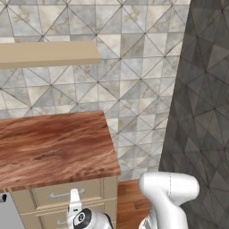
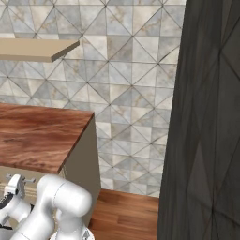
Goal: Take the tongs from the drawer on the left and place them on the dining counter next to the tray containing the hot dog.
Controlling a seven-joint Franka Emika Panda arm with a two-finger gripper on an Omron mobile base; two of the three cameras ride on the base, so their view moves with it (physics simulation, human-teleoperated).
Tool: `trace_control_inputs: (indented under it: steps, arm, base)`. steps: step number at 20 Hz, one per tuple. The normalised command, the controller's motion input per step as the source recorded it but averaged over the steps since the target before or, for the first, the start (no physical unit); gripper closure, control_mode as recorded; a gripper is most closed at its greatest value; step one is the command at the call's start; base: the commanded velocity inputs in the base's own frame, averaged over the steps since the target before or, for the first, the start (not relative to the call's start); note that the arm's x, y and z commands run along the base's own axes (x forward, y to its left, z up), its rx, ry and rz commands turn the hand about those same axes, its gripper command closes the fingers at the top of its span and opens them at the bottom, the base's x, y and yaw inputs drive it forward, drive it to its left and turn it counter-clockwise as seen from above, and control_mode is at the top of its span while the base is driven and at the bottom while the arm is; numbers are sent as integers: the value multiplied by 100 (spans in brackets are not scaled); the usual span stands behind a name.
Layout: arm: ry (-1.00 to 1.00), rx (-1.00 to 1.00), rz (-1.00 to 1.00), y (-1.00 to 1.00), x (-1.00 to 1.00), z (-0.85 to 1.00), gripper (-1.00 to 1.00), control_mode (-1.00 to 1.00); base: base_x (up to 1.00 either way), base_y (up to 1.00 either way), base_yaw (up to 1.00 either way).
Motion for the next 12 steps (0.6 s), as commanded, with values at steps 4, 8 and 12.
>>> trace_control_inputs:
  steps: [4,8,12]
  arm:
    - [0,0,0,0,0,0,100,-100]
    - [0,0,0,0,-25,-1,100,-100]
    - [0,0,0,4,-46,-2,100,-100]
  base:
    - [0,0,0]
    - [0,0,0]
    - [0,0,0]
